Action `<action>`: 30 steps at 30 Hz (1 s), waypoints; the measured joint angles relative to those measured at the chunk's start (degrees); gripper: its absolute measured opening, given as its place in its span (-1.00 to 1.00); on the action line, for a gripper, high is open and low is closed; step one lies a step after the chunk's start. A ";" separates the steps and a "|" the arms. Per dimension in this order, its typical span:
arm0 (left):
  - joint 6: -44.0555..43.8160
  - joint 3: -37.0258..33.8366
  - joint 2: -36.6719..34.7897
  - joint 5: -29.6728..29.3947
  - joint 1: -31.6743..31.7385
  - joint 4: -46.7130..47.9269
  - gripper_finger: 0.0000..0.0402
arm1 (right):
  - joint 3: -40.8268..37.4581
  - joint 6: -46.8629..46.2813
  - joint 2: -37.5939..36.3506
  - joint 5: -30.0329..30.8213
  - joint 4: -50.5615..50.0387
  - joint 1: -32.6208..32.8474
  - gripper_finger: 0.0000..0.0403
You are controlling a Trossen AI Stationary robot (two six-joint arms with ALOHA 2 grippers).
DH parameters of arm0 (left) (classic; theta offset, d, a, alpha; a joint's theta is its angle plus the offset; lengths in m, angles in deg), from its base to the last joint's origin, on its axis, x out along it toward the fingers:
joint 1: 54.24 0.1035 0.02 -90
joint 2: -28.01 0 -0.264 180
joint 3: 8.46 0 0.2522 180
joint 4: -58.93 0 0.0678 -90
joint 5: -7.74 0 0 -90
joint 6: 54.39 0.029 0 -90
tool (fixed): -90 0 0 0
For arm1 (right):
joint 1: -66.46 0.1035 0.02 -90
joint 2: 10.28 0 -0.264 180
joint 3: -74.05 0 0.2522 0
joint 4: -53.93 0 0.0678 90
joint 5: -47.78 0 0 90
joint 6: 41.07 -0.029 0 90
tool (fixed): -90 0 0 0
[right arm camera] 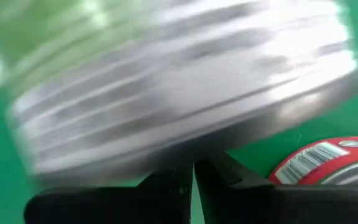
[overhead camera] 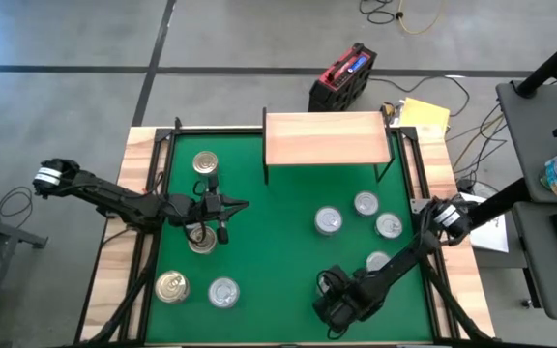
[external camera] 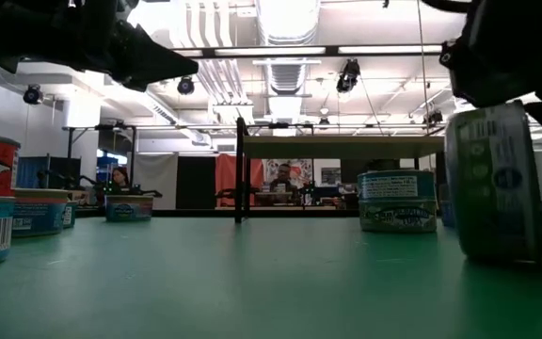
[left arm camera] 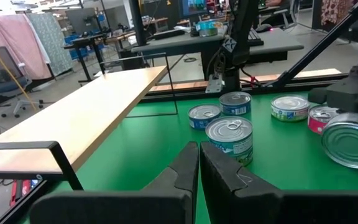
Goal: Stack canned seafood by type on shelf
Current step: Put the green tuna can on the shelf
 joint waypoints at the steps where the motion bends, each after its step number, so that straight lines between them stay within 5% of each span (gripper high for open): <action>1: -0.02 0.00 0.08 0.00 0.00 -0.33 -1.00 | -0.02 -0.01 -0.18 0.02 -0.03 -0.03 -0.96; 30: 0.18 0.02 0.06 -0.02 0.04 0.09 -1.00 | -0.06 1.10 -4.40 0.87 -0.90 -0.21 -0.96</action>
